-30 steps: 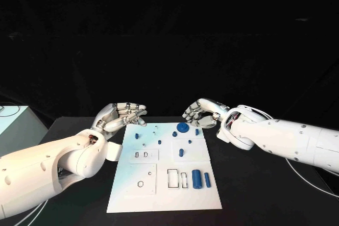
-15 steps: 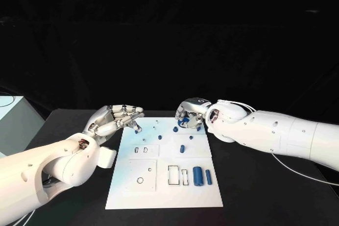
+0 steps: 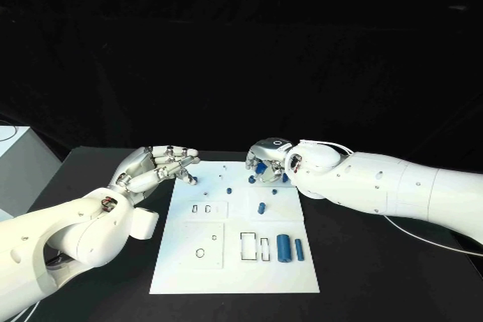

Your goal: Assemble the parts on the task board

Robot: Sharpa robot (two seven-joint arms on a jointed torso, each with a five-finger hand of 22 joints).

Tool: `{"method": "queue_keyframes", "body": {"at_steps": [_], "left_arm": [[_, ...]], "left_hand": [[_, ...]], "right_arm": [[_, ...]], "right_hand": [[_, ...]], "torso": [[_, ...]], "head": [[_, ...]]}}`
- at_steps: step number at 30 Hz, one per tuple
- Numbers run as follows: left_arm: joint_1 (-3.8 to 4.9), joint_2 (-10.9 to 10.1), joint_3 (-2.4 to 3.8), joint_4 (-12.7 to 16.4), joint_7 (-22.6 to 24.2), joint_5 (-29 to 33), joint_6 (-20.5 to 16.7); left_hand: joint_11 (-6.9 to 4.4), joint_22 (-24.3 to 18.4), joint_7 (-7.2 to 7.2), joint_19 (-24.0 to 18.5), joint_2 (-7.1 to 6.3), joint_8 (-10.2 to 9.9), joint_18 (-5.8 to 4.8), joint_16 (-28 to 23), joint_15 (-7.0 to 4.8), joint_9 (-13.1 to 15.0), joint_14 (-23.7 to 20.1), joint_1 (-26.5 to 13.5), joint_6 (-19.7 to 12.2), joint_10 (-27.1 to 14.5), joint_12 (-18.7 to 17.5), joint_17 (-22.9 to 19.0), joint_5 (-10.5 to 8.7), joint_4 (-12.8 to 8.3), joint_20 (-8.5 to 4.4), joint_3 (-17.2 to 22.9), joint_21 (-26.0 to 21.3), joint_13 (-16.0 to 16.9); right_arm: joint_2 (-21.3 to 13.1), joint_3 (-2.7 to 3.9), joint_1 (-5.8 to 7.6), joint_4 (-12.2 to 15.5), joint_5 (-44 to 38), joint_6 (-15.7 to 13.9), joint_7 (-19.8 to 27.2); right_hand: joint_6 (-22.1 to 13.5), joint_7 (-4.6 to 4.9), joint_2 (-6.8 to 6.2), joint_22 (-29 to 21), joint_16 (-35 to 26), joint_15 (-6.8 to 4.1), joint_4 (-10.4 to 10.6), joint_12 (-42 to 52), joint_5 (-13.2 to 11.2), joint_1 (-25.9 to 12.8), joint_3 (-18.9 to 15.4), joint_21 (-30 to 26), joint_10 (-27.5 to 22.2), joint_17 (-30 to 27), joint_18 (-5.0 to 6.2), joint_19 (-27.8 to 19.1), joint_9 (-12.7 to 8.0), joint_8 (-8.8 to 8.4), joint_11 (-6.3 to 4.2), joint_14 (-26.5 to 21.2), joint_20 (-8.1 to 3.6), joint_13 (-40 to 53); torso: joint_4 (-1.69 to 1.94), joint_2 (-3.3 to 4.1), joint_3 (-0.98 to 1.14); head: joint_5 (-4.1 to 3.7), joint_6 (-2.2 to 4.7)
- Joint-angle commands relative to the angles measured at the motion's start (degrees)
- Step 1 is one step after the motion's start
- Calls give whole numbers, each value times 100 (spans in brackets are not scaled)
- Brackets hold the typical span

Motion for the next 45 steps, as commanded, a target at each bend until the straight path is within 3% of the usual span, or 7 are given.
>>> {"method": "queue_keyframes", "body": {"at_steps": [1,10,14,27,32,45], "left_arm": [[38,-20,8,43,1,-59,55],[78,-64,11,81,-4,-72,55],[89,-80,12,89,-3,-74,51],[106,-96,15,81,-8,-85,56],[108,-92,16,35,-6,-86,79],[108,-94,16,-55,-3,-86,96]], "left_hand": [[4,9,-11,-38,-7,-29,12,22,2,5,-31,-69,5,-4,-18,8,-27,-19,-3,12,20,7],[11,23,-1,-62,-15,-37,11,48,8,5,-65,-79,-7,-20,-24,20,-27,-18,1,12,39,5],[11,23,-1,-62,-15,-37,11,48,8,5,-65,-79,-7,-20,-24,20,-27,-18,1,12,39,5],[16,31,5,-78,-18,-43,10,62,13,4,-86,-82,-17,-32,-27,25,-27,-19,4,14,50,4],[21,38,10,-91,-14,-47,10,77,16,4,-101,-83,-23,-41,-27,30,-26,-19,7,18,60,4],[21,38,10,-91,-14,-47,10,77,16,4,-101,-83,-23,-41,-27,30,-26,-19,7,18,60,4]], "right_arm": [[22,3,7,-39,-190,276,-94],[74,3,7,-127,-308,278,-219],[82,3,7,-151,-321,255,-253],[81,2,7,-176,-341,391,-269],[36,2,5,-126,-333,460,-265],[-49,2,2,-55,-326,454,-292]], "right_hand": [[-2,-16,-24,50,40,48,34,-13,9,25,9,39,-32,49,-62,49,8,-2,-10,99,-12,8],[-11,-16,-40,67,98,52,48,-27,10,24,-8,57,-104,65,-62,45,22,-2,-3,87,-11,2],[-22,-13,-46,75,149,58,57,-30,12,33,-30,64,-197,94,-60,35,33,-5,7,72,-6,-1],[-20,-14,-8,258,246,60,85,-10,20,35,-30,187,-195,211,-87,82,44,-1,6,84,-6,11],[-13,-13,-3,316,269,59,93,-5,23,32,-32,228,-184,232,-96,99,49,4,6,88,-6,15],[30,-6,15,436,319,59,120,9,54,31,-29,314,-125,248,-111,129,74,33,3,83,-11,27]], "torso": [[45,56,-28],[134,107,-43],[155,131,-52],[184,208,-76],[214,239,-87],[231,293,-103]], "head": [[-14,-4],[-61,-21],[-89,-14],[-117,5],[-133,22],[-133,51]]}}
